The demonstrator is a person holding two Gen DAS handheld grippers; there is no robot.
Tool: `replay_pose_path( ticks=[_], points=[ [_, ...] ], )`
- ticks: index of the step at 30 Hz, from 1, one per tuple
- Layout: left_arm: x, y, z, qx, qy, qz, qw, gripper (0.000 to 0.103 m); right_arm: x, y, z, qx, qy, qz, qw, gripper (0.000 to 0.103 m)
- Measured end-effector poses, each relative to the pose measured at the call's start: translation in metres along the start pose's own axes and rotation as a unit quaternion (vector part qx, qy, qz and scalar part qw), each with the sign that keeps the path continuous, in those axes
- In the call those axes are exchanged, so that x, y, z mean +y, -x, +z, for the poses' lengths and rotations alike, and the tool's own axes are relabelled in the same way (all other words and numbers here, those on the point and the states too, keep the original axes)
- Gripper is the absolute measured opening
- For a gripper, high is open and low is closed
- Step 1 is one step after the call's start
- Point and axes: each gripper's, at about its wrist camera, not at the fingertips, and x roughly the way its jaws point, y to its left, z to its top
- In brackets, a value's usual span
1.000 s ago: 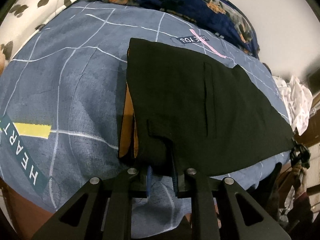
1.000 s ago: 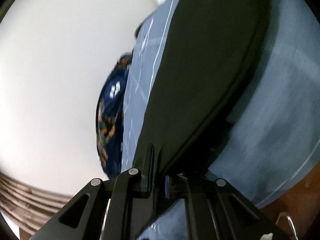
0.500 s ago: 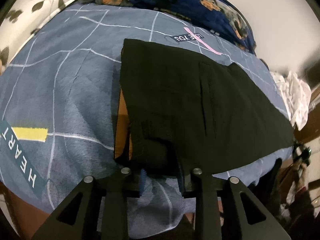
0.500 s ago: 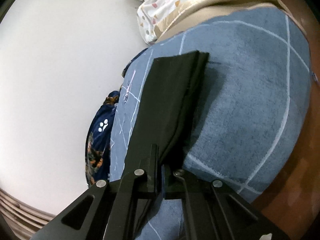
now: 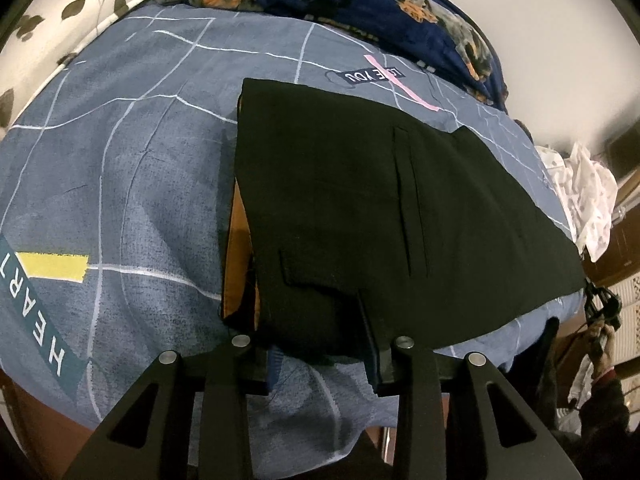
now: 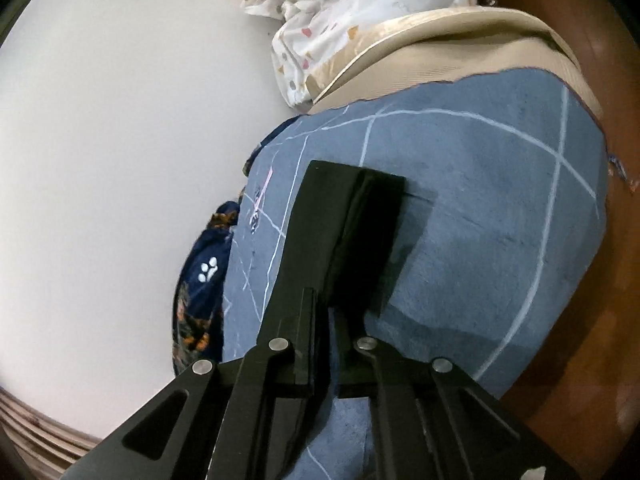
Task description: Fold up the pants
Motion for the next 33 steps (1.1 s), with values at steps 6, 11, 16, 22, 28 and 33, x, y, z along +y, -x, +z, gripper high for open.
replay_pose_path(
  ticks=[6,11,16,22,28,33],
  points=[
    [0.005,0.001,-0.002,-0.004,0.016,-0.012,0.9998,0.035,0.026,-0.005,0.014,-0.007,0.034,0.002,0.999,0.004],
    [0.005,0.001,-0.003,-0.006,0.015,-0.012,0.9998,0.035,-0.009,-0.012,0.012,0.011,-0.001,-0.027,1.0,0.004],
    [0.002,0.001,-0.003,-0.006,0.008,-0.005,0.9999,0.036,-0.011,-0.013,0.012,0.003,0.002,-0.01,1.0,0.006],
    [0.001,0.0,-0.005,-0.011,0.01,-0.008,0.9999,0.04,-0.01,0.001,0.016,-0.009,-0.017,0.022,1.0,0.012],
    [-0.004,0.0,-0.005,-0.01,-0.006,-0.005,0.9999,0.045,-0.014,0.022,0.026,-0.038,-0.024,0.002,0.999,0.021],
    [-0.008,-0.001,-0.006,-0.012,-0.011,-0.009,0.9998,0.057,-0.016,0.024,0.033,-0.027,-0.026,-0.014,0.999,0.037]
  ],
)
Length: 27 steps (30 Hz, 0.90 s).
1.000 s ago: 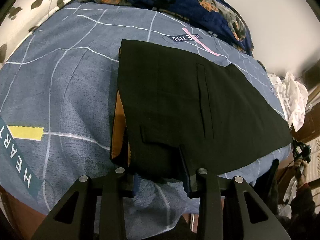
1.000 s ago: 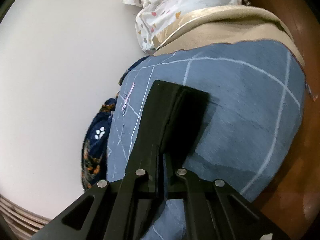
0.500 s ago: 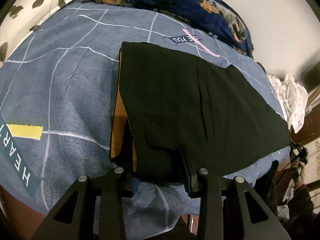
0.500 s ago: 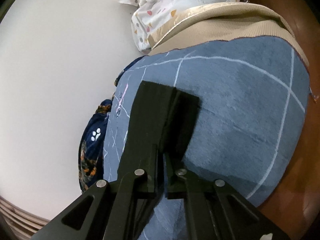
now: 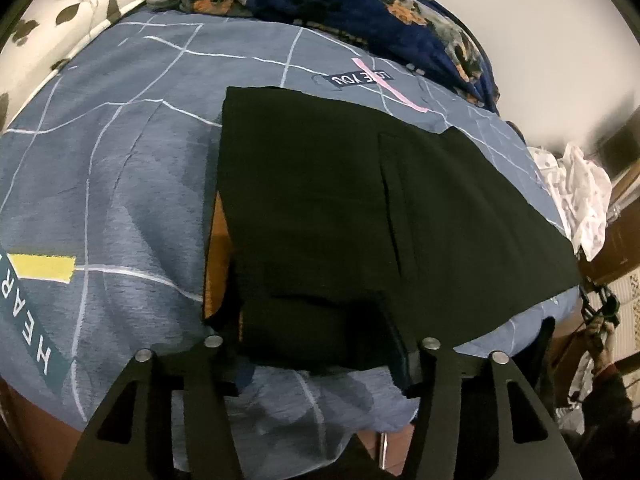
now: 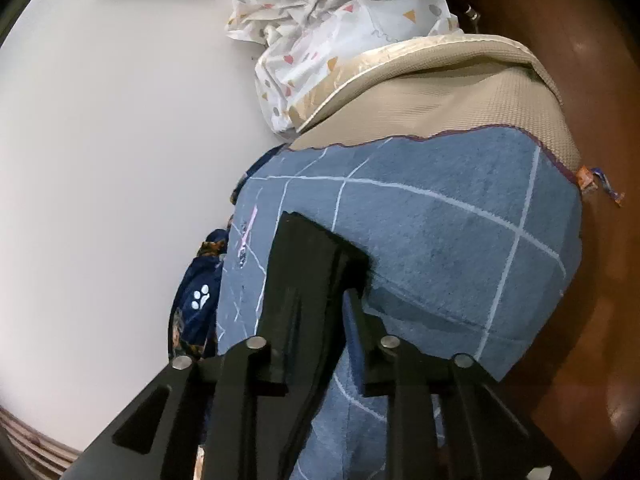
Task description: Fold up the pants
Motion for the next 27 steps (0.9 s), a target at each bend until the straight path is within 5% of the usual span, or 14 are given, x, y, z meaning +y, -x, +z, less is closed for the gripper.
replay_pose_path(
  ticks=[1,8,18,21,24,27],
  points=[
    [-0.003,-0.001,0.0,0.0,-0.008,0.003,1.0,0.058,0.0,0.0,0.001,0.0,0.0,-0.006,1.0,0.047],
    [-0.008,-0.002,-0.002,-0.003,-0.019,0.004,0.9998,0.065,0.0,-0.005,-0.001,-0.017,-0.008,-0.003,1.0,0.051],
    [0.003,0.0,0.0,-0.007,0.011,-0.024,0.9996,0.065,0.03,-0.048,-0.009,0.051,0.052,0.004,0.997,0.055],
    [0.003,0.0,0.0,-0.007,0.009,-0.023,0.9997,0.065,0.035,-0.049,-0.008,0.04,0.071,-0.018,0.997,0.045],
    [0.002,0.0,0.0,-0.007,0.009,-0.023,0.9997,0.065,0.026,-0.055,-0.002,0.05,0.063,-0.041,0.996,0.013],
    [0.002,0.0,-0.001,-0.009,0.009,-0.025,0.9996,0.065,0.023,-0.055,0.001,0.062,0.05,-0.033,0.996,0.012]
  ],
)
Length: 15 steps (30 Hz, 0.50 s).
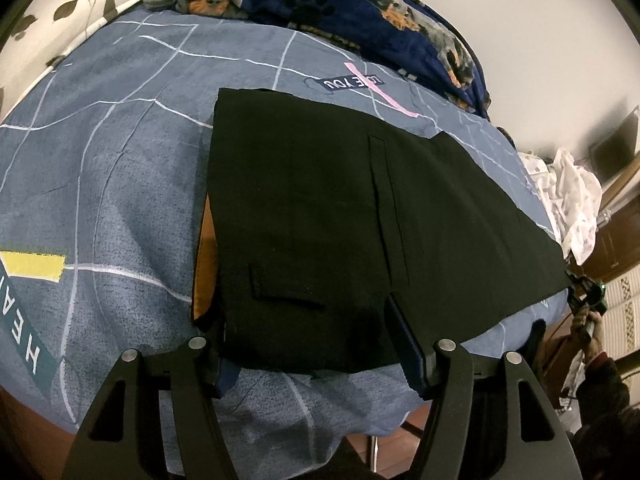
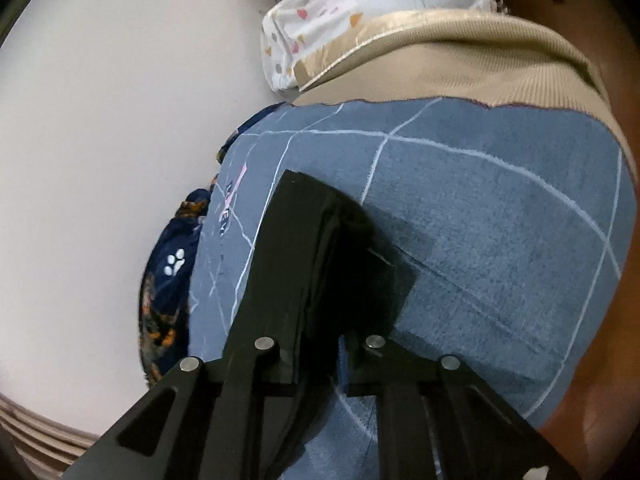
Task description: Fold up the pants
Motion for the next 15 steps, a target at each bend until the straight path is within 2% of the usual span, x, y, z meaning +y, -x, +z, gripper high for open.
replay_pose_path(
  ticks=[3,6,9,15],
  points=[
    [0.0,0.004,0.0,-0.005,0.0,0.0,1.0,0.065,0.01,0.003,-0.002,-0.002,0.015,-0.011,1.0,0.012],
    [-0.01,0.015,0.001,-0.028,-0.026,0.02,0.9991,0.065,0.022,0.009,-0.004,-0.011,0.019,-0.001,1.0,0.012],
    [-0.018,0.02,0.004,-0.034,-0.039,0.021,0.9985,0.065,0.035,0.01,-0.006,-0.013,0.034,-0.003,0.999,0.012],
    [-0.005,0.021,0.011,-0.033,0.021,-0.01,0.9992,0.065,0.053,0.013,-0.009,-0.021,0.051,-0.019,0.998,0.012]
  ],
)
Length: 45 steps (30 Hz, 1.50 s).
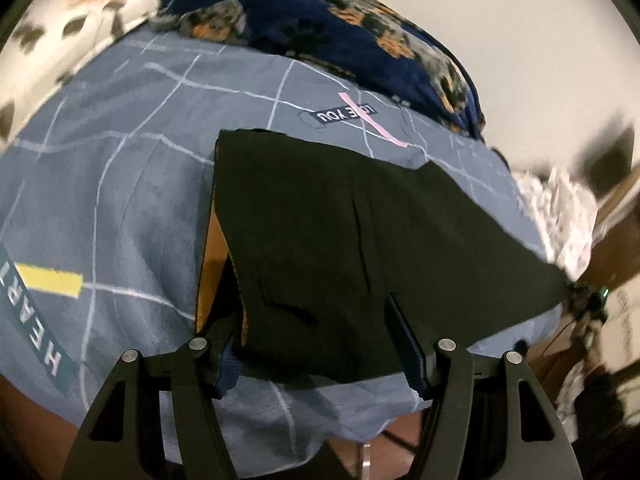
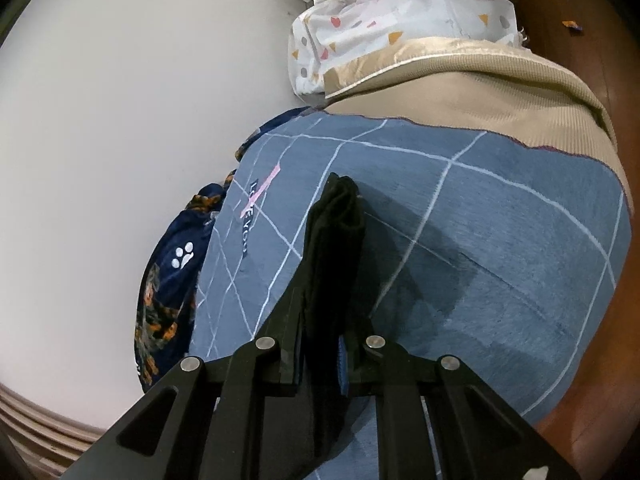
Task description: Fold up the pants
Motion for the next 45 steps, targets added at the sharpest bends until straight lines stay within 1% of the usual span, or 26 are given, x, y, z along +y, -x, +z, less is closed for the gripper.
replay_pose_path(
  ticks=[2,6,9,12,16,20,22,24,26,28,31,37,41,45],
  points=[
    [0.002,0.0,0.001,-0.001,0.01,-0.003,0.9999,0.065,0.01,0.002,-0.002,-0.002,0.011,-0.004,1.0,0.012],
    [-0.004,0.0,0.0,-0.003,-0.006,0.009,0.9999,0.065,0.035,0.003,-0.008,-0.001,0.042,0.002,0.999,0.012],
    [-0.009,-0.001,0.001,-0.003,-0.017,0.015,0.9997,0.065,0.063,0.002,-0.022,0.01,0.068,0.02,0.997,0.012],
    [-0.011,-0.002,0.002,-0.001,-0.011,0.015,0.9998,0.065,0.086,-0.003,-0.038,0.023,0.095,0.031,0.995,0.012],
    [-0.01,0.0,0.002,-0.005,-0.001,0.006,1.0,0.065,0.118,-0.018,-0.071,0.058,0.13,0.049,0.989,0.012],
    [-0.01,0.001,0.002,-0.007,0.002,0.005,1.0,0.065,0.139,-0.036,-0.105,0.097,0.153,0.06,0.982,0.012],
    [-0.011,0.001,0.002,-0.008,-0.001,0.009,0.9999,0.065,0.148,-0.046,-0.125,0.116,0.17,0.058,0.977,0.012],
    [-0.015,0.001,0.0,-0.011,-0.015,0.023,0.9996,0.065,0.153,-0.054,-0.143,0.134,0.181,0.061,0.973,0.012],
    [-0.023,0.001,-0.002,-0.015,-0.042,0.045,0.998,0.065,0.16,-0.063,-0.164,0.153,0.207,0.049,0.965,0.012],
    [-0.028,0.002,-0.004,-0.021,-0.059,0.055,0.9965,0.065,0.164,-0.071,-0.186,0.17,0.236,0.035,0.956,0.012],
    [-0.034,0.003,-0.006,-0.027,-0.08,0.068,0.9941,0.065,0.168,-0.08,-0.209,0.187,0.266,0.025,0.945,0.012],
    [-0.029,0.0,-0.006,-0.024,-0.071,0.063,0.9952,0.065,0.173,-0.089,-0.237,0.205,0.302,0.007,0.931,0.012],
    [-0.029,-0.001,-0.006,-0.02,-0.07,0.063,0.9953,0.065,0.172,-0.093,-0.249,0.213,0.314,-0.002,0.925,0.012],
    [-0.03,-0.004,-0.008,-0.014,-0.077,0.069,0.9945,0.066,0.175,-0.096,-0.256,0.212,0.329,-0.013,0.92,0.013]
  ],
)
